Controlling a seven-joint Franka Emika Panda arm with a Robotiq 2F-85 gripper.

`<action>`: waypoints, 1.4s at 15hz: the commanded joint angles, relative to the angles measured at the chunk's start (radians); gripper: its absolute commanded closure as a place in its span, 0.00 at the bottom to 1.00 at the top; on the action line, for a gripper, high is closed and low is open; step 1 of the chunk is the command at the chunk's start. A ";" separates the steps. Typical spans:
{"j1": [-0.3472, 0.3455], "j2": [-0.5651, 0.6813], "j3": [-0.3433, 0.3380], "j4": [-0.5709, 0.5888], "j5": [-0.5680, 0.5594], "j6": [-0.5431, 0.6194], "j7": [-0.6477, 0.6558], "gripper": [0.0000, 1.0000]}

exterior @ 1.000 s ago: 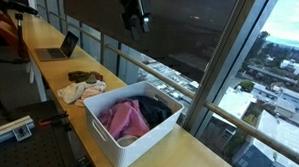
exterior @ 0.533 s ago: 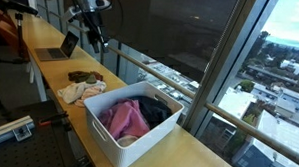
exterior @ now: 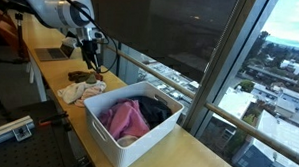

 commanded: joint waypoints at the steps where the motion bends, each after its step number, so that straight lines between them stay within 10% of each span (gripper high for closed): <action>1: 0.030 0.129 -0.012 0.037 0.108 0.095 -0.075 0.00; 15: 0.183 0.499 -0.090 0.201 0.227 0.143 -0.241 0.00; 16: 0.190 0.510 -0.088 0.206 0.233 0.144 -0.247 0.25; 21: 0.217 0.481 -0.080 0.183 0.239 0.144 -0.258 0.57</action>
